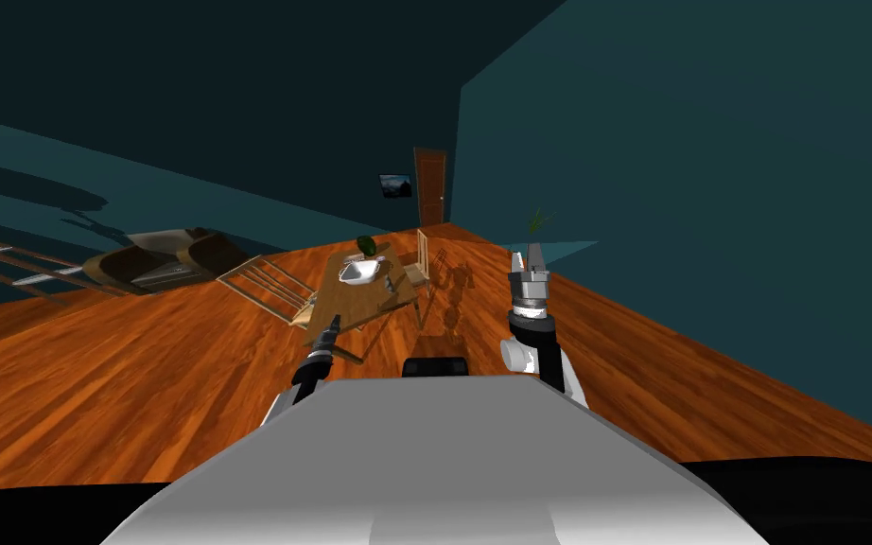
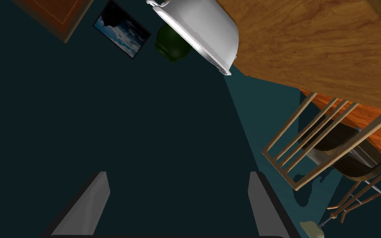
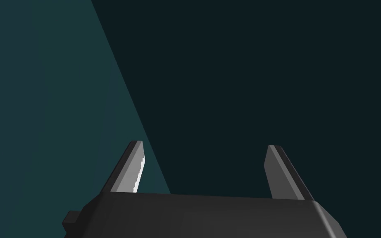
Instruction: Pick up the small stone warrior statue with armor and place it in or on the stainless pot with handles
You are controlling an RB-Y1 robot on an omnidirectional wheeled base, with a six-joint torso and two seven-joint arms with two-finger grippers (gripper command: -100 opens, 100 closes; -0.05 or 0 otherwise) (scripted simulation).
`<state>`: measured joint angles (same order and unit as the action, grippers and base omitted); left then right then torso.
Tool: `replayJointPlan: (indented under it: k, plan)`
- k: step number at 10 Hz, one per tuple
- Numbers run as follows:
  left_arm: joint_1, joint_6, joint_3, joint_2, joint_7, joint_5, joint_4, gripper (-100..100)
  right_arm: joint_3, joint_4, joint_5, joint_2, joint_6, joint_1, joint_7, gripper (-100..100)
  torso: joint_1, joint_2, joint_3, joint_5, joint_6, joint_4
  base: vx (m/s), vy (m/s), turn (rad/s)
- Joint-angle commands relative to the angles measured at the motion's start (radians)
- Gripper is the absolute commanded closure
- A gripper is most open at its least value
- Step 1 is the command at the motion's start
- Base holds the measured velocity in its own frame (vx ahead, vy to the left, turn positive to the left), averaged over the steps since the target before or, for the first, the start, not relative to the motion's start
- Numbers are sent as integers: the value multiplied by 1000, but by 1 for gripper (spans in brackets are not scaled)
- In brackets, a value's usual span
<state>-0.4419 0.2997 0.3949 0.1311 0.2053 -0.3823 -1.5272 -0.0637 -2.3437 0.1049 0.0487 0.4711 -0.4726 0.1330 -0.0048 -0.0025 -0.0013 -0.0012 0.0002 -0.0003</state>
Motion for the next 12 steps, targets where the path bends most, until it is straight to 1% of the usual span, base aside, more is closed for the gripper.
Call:
replayJointPlan:
  k: [1,3,5,8,12]
  plan:
    - [-6,-32,1,-7,-1,-20,-3,-100,0,0,0,0,0,0,0,0,0,0,0,0,0,0,43,-68,-82]
    - [5,-87,21,-9,-6,-78,52,-100,0,0,0,0,0,0,0,0,1,-1,0,0,0,0,65,-86,-242]
    - [17,-138,36,-11,-15,-135,101,-100,0,0,0,0,0,0,0,0,-2,-3,-2,0,0,-1,108,-109,-270]
    - [34,-229,52,-13,-32,-217,165,-100,0,0,0,0,0,0,0,0,-2,-7,-4,-1,0,-1,160,-101,-272]
    - [56,-330,69,-13,-56,-312,235,-100,0,0,0,0,0,0,0,0,0,-8,-5,0,-1,-2,175,-50,-230]
